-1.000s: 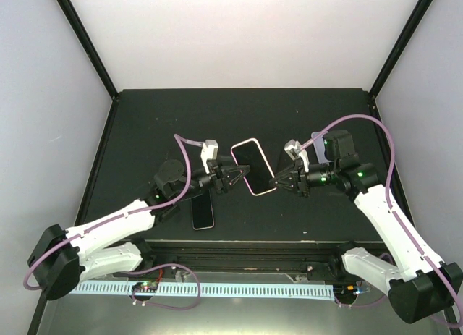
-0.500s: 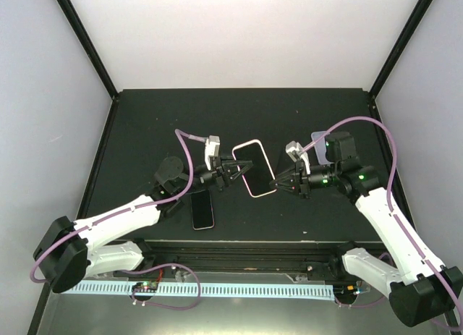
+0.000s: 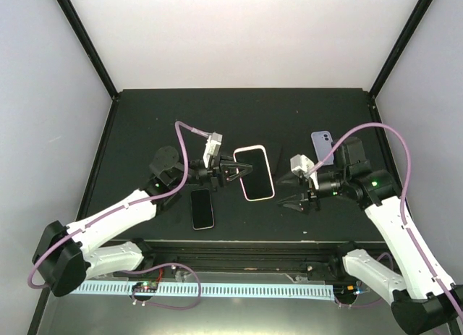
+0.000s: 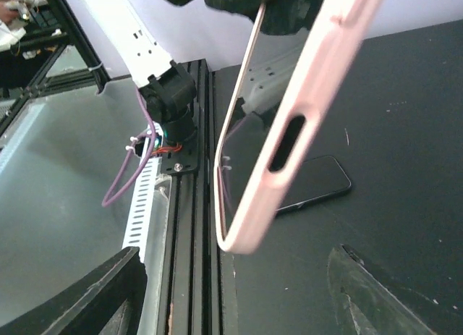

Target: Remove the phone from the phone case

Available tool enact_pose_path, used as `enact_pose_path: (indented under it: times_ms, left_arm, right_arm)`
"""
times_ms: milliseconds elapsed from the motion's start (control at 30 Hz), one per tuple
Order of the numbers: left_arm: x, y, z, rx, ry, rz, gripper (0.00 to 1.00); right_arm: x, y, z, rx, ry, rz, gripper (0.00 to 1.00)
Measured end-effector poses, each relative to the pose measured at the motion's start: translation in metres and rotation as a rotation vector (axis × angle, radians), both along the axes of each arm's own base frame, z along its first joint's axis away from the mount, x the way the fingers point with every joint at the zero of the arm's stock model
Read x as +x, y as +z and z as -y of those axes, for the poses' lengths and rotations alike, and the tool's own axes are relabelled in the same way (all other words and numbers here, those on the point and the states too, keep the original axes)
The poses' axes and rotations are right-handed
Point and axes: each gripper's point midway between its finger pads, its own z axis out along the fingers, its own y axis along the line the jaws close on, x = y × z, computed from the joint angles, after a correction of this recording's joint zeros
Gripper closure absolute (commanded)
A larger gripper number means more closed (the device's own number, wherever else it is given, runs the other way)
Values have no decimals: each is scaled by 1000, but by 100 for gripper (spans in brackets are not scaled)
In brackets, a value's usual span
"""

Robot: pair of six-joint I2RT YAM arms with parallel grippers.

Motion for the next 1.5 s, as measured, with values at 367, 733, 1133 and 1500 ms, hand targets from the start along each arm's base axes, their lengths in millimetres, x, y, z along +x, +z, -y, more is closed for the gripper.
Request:
enact_pose_path:
  times_ms: [367, 733, 1133, 1500]
  left_arm:
    - [-21, 11, 0, 11, -111, 55, 96]
    - [-23, 6, 0, 29, -122, 56, 99]
    - [-27, 8, 0, 23, -154, 36, 98]
    - [-28, 14, 4, 7, -218, -49, 98]
  right_arm:
    - [-3, -6, -4, -64, 55, 56, 47]
    - [-27, -6, -18, -86, 164, 41, 70]
    - [-24, -7, -20, -127, 175, 90, 85]
    - [-26, -3, -20, -186, 211, 223, 87]
